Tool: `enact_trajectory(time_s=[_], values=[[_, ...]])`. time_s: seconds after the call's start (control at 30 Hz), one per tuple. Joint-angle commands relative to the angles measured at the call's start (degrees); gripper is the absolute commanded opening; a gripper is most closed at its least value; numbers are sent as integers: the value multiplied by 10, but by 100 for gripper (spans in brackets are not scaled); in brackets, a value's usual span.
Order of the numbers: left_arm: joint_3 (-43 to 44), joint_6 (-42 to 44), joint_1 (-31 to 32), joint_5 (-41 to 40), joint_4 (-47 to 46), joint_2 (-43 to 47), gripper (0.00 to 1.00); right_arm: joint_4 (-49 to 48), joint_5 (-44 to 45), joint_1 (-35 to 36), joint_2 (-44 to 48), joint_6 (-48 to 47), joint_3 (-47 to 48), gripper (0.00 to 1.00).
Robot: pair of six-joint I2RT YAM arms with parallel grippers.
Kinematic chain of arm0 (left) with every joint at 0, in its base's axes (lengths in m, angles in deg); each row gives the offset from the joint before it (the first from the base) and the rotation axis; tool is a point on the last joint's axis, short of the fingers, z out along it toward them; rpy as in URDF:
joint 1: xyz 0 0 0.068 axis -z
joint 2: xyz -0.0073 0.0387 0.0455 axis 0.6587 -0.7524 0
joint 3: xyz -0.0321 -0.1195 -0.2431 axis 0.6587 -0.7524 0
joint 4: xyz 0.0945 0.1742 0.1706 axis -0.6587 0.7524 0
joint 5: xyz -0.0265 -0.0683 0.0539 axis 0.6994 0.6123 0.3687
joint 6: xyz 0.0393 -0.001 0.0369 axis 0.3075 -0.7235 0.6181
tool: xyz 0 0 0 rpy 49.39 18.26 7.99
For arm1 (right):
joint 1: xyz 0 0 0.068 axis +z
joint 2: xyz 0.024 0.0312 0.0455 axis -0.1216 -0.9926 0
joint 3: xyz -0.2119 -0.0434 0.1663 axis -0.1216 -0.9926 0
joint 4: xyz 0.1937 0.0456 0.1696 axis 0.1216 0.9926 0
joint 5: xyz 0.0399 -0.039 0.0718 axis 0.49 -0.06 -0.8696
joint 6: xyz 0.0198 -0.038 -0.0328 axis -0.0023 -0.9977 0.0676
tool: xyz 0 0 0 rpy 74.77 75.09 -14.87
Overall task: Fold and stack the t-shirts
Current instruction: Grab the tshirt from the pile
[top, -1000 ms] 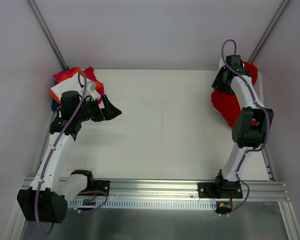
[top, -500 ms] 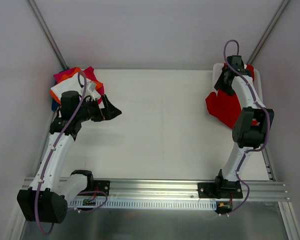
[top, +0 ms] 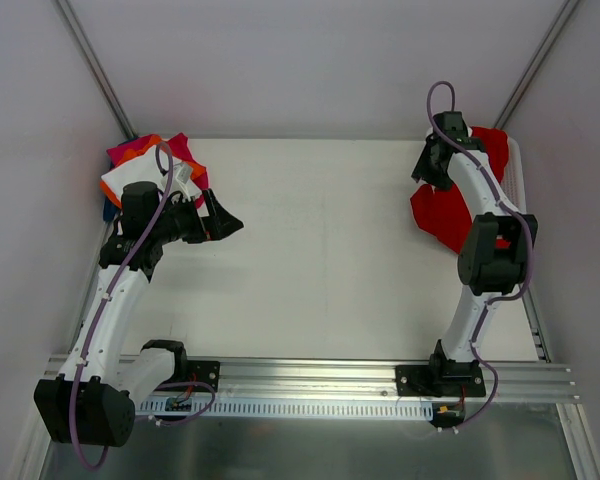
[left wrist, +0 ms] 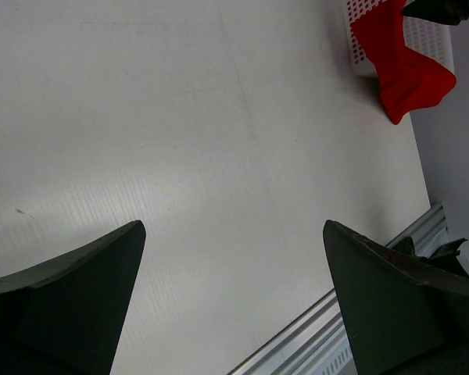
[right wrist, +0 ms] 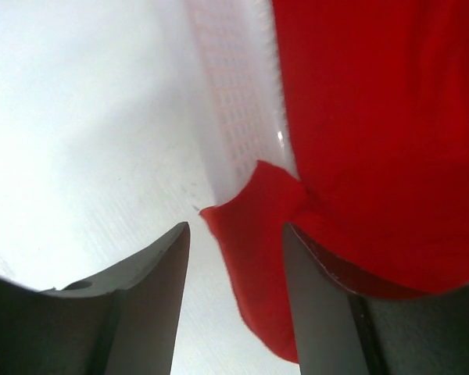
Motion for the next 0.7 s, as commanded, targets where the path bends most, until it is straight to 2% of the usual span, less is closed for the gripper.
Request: enact_trajectory(time_s=[0.0, 0.47, 0.57, 0.6, 0.67], values=[[-3, 5, 5, 1, -6, 11, 99, 2, -3, 16, -7, 7, 14, 54], [-2, 4, 5, 3, -7, 7, 99, 1, 14, 20, -15, 4, 1, 52], [-2, 4, 5, 3, -7, 7, 99, 1, 12, 20, -16, 4, 0, 38], [-2, 4, 5, 3, -7, 7, 99, 1, 14, 20, -16, 5, 0, 20], [-2, 4, 5, 3, -6, 7, 99, 1, 11, 20, -19, 5, 2, 9]])
